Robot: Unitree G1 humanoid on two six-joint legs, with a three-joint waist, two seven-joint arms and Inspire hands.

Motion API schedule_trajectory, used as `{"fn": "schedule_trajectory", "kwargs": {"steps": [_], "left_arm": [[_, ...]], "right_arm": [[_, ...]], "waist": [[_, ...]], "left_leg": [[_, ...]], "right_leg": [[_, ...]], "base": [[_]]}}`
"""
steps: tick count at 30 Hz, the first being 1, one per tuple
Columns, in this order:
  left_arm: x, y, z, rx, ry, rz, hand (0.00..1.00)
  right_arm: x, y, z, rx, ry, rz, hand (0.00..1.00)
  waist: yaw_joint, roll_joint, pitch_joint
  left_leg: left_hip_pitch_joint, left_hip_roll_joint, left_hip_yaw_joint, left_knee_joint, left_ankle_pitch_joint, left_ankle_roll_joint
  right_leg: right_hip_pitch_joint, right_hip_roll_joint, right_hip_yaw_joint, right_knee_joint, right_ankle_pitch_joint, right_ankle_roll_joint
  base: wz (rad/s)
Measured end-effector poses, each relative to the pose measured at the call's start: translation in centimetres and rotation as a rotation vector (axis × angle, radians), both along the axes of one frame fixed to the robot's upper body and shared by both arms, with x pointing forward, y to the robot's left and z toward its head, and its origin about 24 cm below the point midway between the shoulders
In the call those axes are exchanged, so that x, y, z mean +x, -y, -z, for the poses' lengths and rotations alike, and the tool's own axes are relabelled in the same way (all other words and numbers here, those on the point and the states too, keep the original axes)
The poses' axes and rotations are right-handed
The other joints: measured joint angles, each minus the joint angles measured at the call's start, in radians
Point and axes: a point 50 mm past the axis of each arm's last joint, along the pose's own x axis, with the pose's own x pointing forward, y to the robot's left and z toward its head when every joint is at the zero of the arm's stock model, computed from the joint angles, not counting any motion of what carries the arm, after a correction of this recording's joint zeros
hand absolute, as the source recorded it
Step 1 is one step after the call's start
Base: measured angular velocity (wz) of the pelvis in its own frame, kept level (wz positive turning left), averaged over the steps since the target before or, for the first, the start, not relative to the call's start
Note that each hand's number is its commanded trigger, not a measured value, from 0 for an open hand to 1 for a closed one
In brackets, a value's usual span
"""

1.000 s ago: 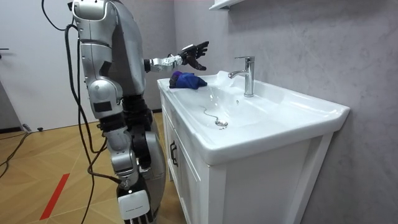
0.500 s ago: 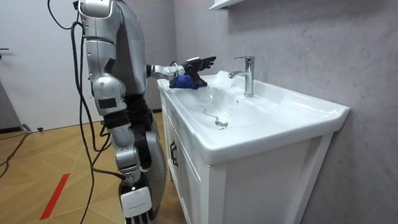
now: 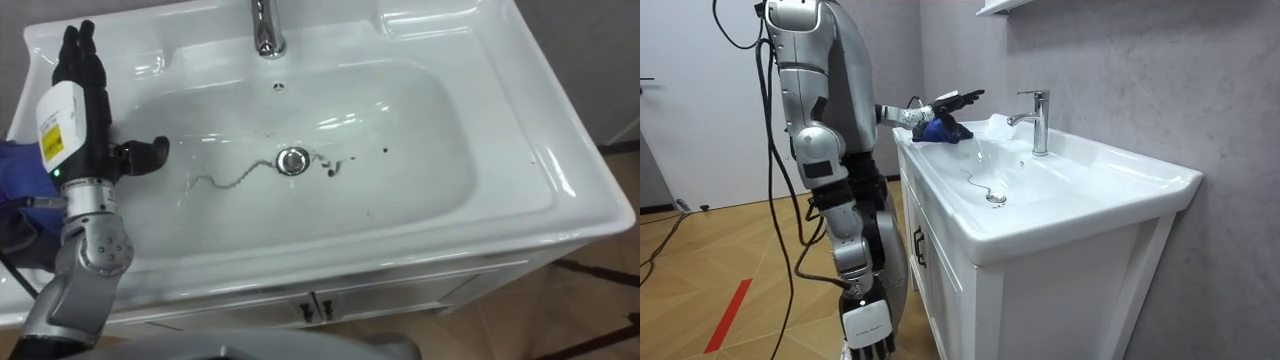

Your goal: Wipe basin

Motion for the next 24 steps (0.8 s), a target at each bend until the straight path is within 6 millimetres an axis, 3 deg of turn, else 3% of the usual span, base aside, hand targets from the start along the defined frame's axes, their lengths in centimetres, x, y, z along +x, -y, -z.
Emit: {"fn": "schedule_trajectory", "kwargs": {"steps": [12, 20, 24], "left_arm": [[-1.4, -0.7, 0.7, 0.073, -0.009, -0.060, 0.00], [-2.1, -1.2, 1.0, 0.104, -0.016, -0.102, 0.00], [-2.6, -1.6, 1.4, 0.124, -0.050, -0.133, 0.00]], "right_arm": [[-0.6, 0.0, 0.0, -0.001, -0.017, 0.004, 0.00], [-1.1, 0.0, 0.0, -0.007, -0.051, 0.011, 0.00], [-1.5, 0.1, 0.0, -0.008, -0.073, 0.016, 0.00]], "waist": [[0.002, -0.008, 0.0022], [0.014, -0.016, -0.0062], [0.032, -0.017, -0.0065]], "left_leg": [[0.012, 0.000, -0.003, -0.002, 0.000, 0.000], [0.011, 0.000, 0.003, -0.002, 0.000, 0.000], [0.010, 0.000, 0.001, -0.002, 0.000, 0.000]], "right_leg": [[0.006, 0.000, -0.003, -0.003, 0.000, 0.001], [0.002, 0.000, 0.001, -0.002, 0.000, 0.001], [0.002, 0.000, -0.002, -0.001, 0.000, 0.001]], "base": [[0.00], [-0.01], [0.01]]}}
